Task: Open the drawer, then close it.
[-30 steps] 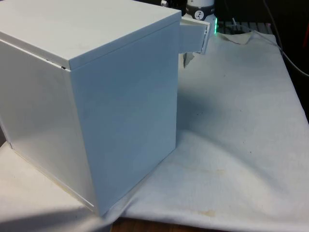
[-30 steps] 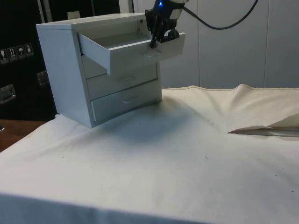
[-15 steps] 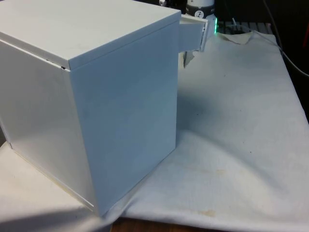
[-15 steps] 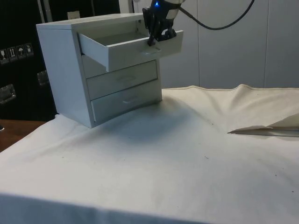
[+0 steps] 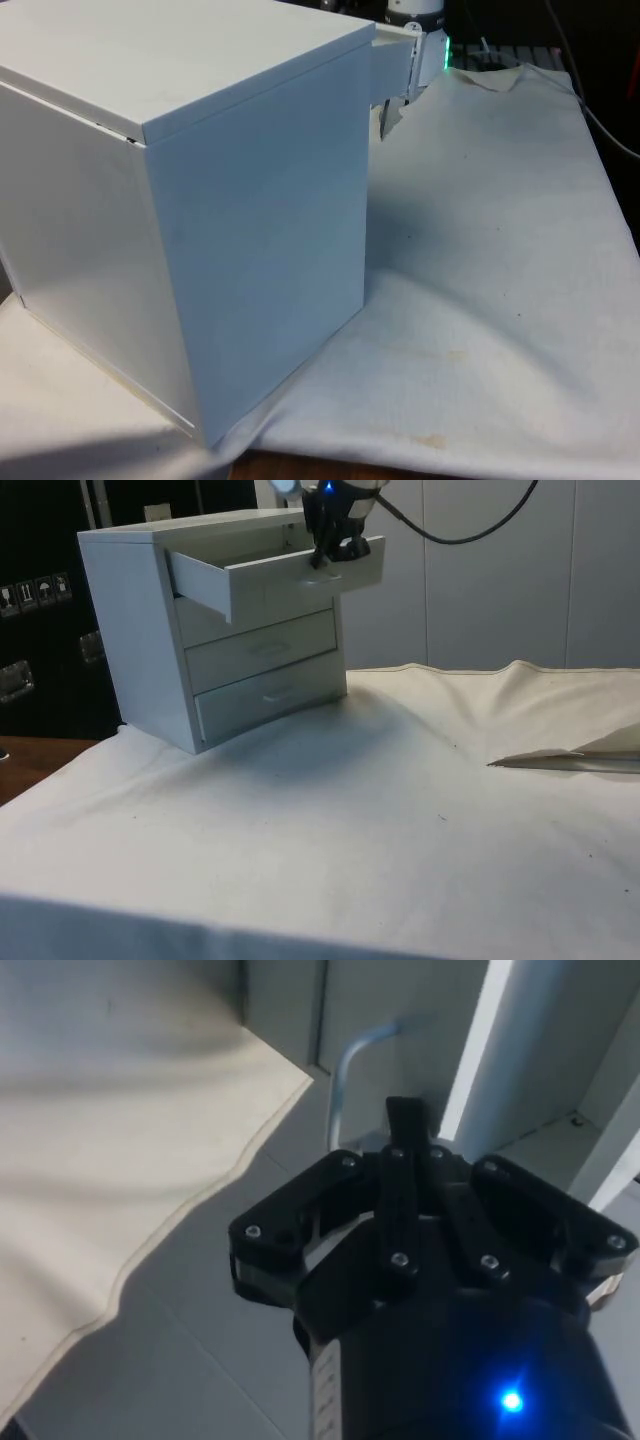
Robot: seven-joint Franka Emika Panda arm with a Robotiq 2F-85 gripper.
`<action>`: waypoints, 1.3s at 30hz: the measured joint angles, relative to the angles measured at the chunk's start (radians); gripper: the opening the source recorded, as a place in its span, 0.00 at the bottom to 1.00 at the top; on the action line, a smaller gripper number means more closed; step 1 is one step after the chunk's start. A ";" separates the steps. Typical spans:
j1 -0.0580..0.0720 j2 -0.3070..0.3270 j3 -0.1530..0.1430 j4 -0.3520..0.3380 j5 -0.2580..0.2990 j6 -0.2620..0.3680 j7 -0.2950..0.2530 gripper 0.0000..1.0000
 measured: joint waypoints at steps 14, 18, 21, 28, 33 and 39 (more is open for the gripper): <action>0.006 0.013 0.018 0.020 -0.051 -0.051 0.080 0.00; 0.007 0.021 0.022 0.029 -0.073 -0.066 0.110 0.00; 0.007 0.026 0.023 0.035 -0.076 -0.070 0.118 0.00; 0.007 0.068 0.010 0.079 -0.076 -0.064 0.126 0.00; 0.006 0.097 -0.009 0.111 -0.075 -0.045 0.132 0.00; 0.006 0.130 -0.031 0.146 -0.069 -0.018 0.132 0.00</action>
